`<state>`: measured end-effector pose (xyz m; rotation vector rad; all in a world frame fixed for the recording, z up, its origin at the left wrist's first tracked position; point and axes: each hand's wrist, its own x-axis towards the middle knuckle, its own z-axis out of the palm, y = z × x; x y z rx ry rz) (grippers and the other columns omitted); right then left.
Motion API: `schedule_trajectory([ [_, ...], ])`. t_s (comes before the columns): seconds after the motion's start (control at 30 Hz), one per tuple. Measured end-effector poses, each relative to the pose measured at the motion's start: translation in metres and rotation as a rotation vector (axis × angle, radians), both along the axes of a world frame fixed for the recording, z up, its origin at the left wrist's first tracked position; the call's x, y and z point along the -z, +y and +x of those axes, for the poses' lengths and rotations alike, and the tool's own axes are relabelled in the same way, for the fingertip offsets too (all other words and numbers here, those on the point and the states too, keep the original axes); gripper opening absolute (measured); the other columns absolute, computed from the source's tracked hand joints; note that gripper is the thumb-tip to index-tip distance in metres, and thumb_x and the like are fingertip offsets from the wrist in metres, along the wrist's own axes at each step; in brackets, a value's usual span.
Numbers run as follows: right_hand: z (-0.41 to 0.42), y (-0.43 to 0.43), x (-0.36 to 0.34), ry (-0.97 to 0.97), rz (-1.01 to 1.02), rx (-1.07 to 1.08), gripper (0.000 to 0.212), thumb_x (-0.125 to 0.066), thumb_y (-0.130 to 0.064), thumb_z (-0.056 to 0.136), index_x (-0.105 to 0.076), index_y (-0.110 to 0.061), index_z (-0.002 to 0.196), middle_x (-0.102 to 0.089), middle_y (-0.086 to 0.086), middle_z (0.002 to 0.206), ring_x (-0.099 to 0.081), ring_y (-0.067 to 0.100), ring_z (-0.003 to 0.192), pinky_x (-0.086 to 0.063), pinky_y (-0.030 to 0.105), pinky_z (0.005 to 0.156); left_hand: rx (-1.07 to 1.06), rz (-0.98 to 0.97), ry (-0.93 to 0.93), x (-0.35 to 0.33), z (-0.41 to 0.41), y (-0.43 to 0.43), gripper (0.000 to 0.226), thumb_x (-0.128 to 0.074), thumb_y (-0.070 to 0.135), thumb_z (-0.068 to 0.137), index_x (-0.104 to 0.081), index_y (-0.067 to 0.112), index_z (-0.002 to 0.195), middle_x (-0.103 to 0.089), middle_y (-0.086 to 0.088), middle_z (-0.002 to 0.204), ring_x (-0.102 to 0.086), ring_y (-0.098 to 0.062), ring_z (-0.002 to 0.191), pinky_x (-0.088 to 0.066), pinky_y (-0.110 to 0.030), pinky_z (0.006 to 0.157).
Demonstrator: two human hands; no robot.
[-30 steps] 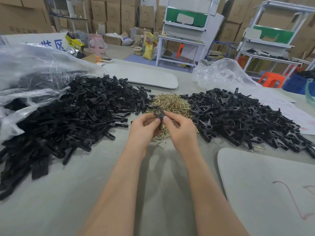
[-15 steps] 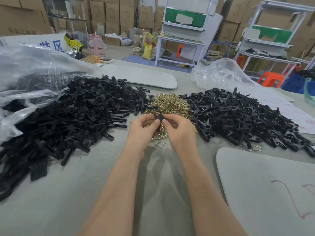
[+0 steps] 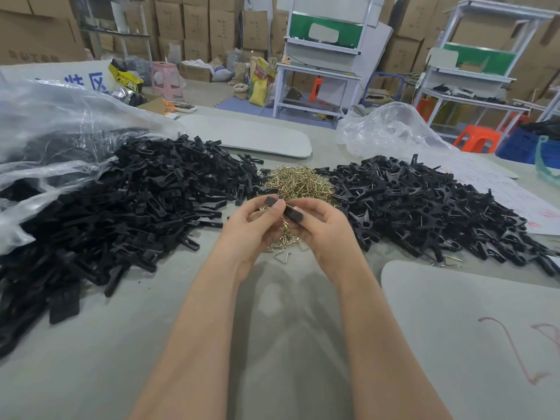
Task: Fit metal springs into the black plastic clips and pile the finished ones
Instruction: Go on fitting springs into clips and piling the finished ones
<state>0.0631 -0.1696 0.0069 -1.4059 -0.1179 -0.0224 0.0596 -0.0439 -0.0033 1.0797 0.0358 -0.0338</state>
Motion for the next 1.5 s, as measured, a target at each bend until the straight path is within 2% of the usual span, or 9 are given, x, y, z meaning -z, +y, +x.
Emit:
schedule_trajectory([
  [0.13, 0.001, -0.001, 0.002, 0.051, 0.009, 0.09, 0.014, -0.062, -0.007, 0.09, -0.055, -0.004, 0.102, -0.068, 0.01, 0.086, -0.067, 0.012, 0.068, -0.055, 0.02, 0.066, -0.082, -0.192, 0.054, -0.005, 0.001, 0.001, 0.006, -0.058, 0.001, 0.089, -0.063, 0.002, 0.093, -0.065, -0.007, 0.082, -0.066, -0.007, 0.068, -0.055, -0.014, 0.068],
  [0.27, 0.003, -0.001, 0.014, -0.033, -0.998, 0.105, 0.036, -0.071, -0.035, 0.083, -0.061, -0.016, 0.113, -0.058, -0.002, 0.106, -0.058, 0.014, 0.094, -0.046, 0.027, 0.084, -0.165, -0.483, 0.174, -0.003, 0.005, 0.011, 0.018, -0.057, -0.006, 0.088, -0.059, -0.008, 0.106, -0.064, -0.014, 0.094, -0.066, -0.016, 0.087, -0.055, -0.016, 0.074],
  [0.33, 0.003, 0.007, 0.022, 0.018, -1.196, 0.008, 0.035, -0.073, -0.038, 0.08, -0.06, -0.02, 0.107, -0.054, 0.003, 0.109, -0.056, 0.019, 0.097, -0.044, 0.029, 0.082, -0.152, -0.541, 0.217, -0.003, 0.005, 0.012, 0.009, -0.058, -0.006, 0.087, -0.06, -0.005, 0.096, -0.062, -0.015, 0.098, -0.066, -0.018, 0.089, -0.056, -0.019, 0.073],
  [0.47, 0.004, 0.016, 0.027, -0.044, -1.188, 0.075, 0.015, -0.067, -0.027, 0.085, -0.056, -0.018, 0.089, -0.06, 0.005, 0.095, -0.058, 0.023, 0.093, -0.044, 0.03, 0.075, -0.144, -0.605, 0.25, -0.003, 0.003, 0.012, 0.008, -0.059, 0.003, 0.089, -0.062, -0.002, 0.094, -0.065, -0.011, 0.094, -0.064, -0.015, 0.088, -0.057, -0.024, 0.077],
  [0.6, 0.005, 0.017, 0.029, -0.074, -1.205, 0.124, 0.019, -0.061, -0.025, 0.089, -0.06, -0.012, 0.103, -0.063, 0.009, 0.101, -0.059, 0.027, 0.096, -0.048, 0.034, 0.084, -0.14, -0.467, 0.278, 0.0, 0.004, 0.013, 0.008, -0.058, 0.02, 0.093, -0.064, 0.015, 0.094, -0.067, 0.006, 0.09, -0.046, -0.002, 0.07, -0.042, -0.015, 0.067],
  [0.97, 0.015, 0.008, 0.037, -0.042, -1.25, 0.188, 0.017, -0.055, -0.022, 0.093, -0.062, -0.01, 0.102, -0.058, 0.013, 0.113, -0.053, 0.029, 0.108, -0.043, 0.036, 0.092, -0.082, -0.722, 0.293, -0.003, 0.003, 0.015, 0.014, -0.059, -0.001, 0.087, -0.06, -0.005, 0.101, -0.063, -0.02, 0.101, -0.066, -0.022, 0.09, -0.058, -0.025, 0.071],
  [1.07, 0.015, 0.004, 0.033, -0.126, -1.145, 0.288, 0.02, -0.048, -0.022, 0.097, -0.058, -0.006, 0.104, -0.058, 0.01, 0.106, -0.053, 0.026, 0.101, -0.042, 0.037, 0.089, -0.036, -0.693, 0.279, 0.0, 0.003, 0.015, 0.011, -0.059, 0.007, 0.089, -0.062, 0.0, 0.096, -0.069, -0.012, 0.092, -0.065, -0.016, 0.085, -0.057, -0.027, 0.08],
  [1.2, 0.009, -0.004, 0.021, -0.169, -0.737, 0.418, 0.009, -0.05, -0.017, 0.097, -0.056, -0.009, 0.096, -0.058, -0.002, 0.081, -0.054, 0.011, 0.073, -0.041, 0.013, 0.064, -0.049, -0.517, 0.286, 0.0, 0.004, 0.01, 0.004, -0.061, 0.013, 0.088, -0.064, 0.012, 0.088, -0.07, -0.002, 0.083, -0.052, -0.006, 0.073, -0.046, -0.019, 0.069],
  [1.5, 0.004, -0.017, 0.0, 0.118, -0.046, 0.116, 0.024, -0.056, 0.003, 0.091, -0.062, 0.002, 0.114, -0.064, 0.008, 0.087, -0.063, 0.008, 0.07, -0.055, 0.017, 0.068, 0.013, -0.424, 0.204, 0.002, 0.004, 0.0, 0.007, -0.058, -0.005, 0.087, -0.062, -0.004, 0.092, -0.067, -0.013, 0.088, -0.067, -0.018, 0.083, -0.058, -0.023, 0.075],
])
